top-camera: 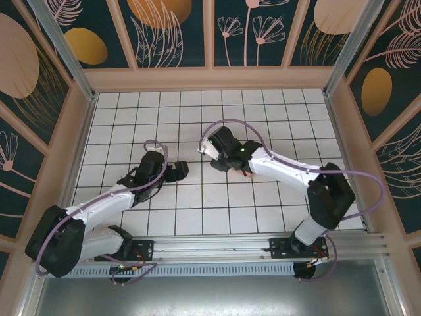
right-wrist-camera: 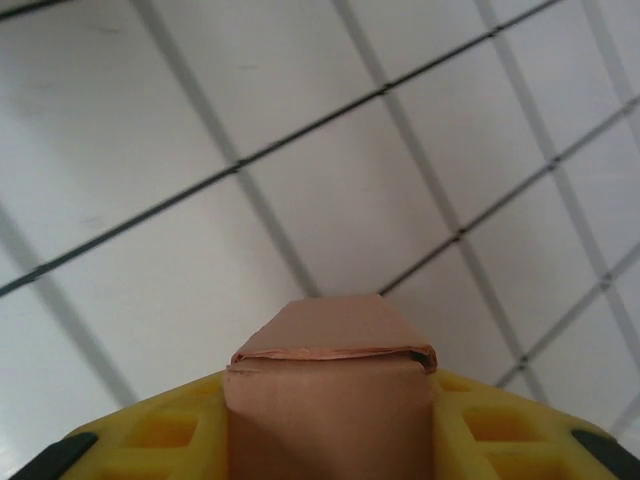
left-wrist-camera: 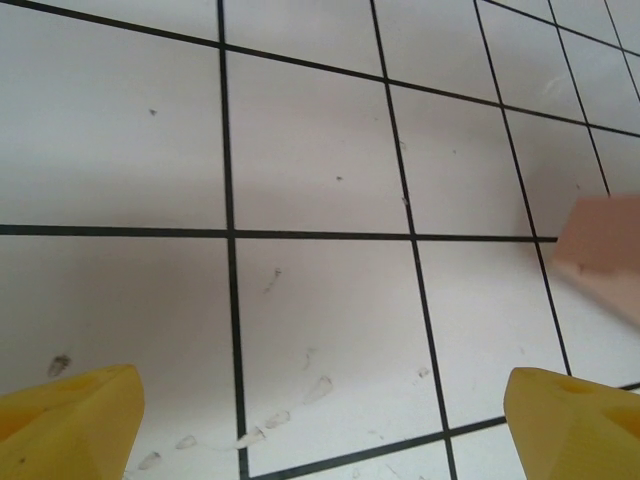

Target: Fold the paper box

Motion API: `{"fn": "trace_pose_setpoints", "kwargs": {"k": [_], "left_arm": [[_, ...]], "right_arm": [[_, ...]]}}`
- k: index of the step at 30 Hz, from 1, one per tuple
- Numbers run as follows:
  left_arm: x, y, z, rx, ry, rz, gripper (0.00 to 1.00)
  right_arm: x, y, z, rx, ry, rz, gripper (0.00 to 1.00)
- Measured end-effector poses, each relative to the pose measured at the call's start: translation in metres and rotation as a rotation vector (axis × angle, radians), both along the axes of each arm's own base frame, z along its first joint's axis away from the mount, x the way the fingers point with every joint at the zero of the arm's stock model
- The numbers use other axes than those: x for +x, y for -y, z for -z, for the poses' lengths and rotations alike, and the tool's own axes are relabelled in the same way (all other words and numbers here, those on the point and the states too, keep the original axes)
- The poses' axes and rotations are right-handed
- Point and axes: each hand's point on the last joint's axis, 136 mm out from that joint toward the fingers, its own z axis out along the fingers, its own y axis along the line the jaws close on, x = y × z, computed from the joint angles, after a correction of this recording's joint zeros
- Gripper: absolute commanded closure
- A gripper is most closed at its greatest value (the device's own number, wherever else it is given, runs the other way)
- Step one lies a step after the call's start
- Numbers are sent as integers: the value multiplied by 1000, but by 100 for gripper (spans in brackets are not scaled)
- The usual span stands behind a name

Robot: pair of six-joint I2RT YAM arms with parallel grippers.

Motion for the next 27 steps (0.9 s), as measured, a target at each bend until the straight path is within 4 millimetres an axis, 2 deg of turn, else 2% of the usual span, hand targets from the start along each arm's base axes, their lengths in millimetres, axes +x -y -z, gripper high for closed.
{"fn": "trace_pose_setpoints", "kwargs": {"k": [4, 6, 9, 12, 13, 15, 16, 18, 23, 25, 27], "left_arm": [[3, -2, -2, -7, 9, -9, 7], [2, -2, -2, -9, 13, -9, 7], [-2, -6, -1, -10, 18, -13, 6], [-6, -9, -3, -10, 31, -20, 4], [-5, -10, -4, -10, 38, -24, 3], [-5, -12, -7, -11, 50, -31, 3], [-5, -12, -9, -12, 56, -34, 2], [-4, -14, -11, -11, 64, -40, 2], [-3, -16, -13, -5, 75, -54, 2], [-2, -16, -14, -6, 80, -57, 1], [0, -16, -16, -11, 89, -58, 1]], "right_arm": [[45, 5, 2, -107, 147, 80, 63], [65, 7, 12, -169, 200, 112, 63], [81, 10, 32, -235, 238, 131, 63], [93, 10, 43, -280, 281, 136, 61], [95, 9, 43, -278, 295, 138, 56], [98, 6, 41, -268, 311, 137, 28], [99, 4, 40, -262, 316, 135, 17], [100, 0, 39, -239, 316, 127, 8], [86, -14, 36, -111, 255, 81, 3], [78, -16, 25, -26, 230, 78, 4], [70, -14, 7, 103, 208, 104, 4]]}}
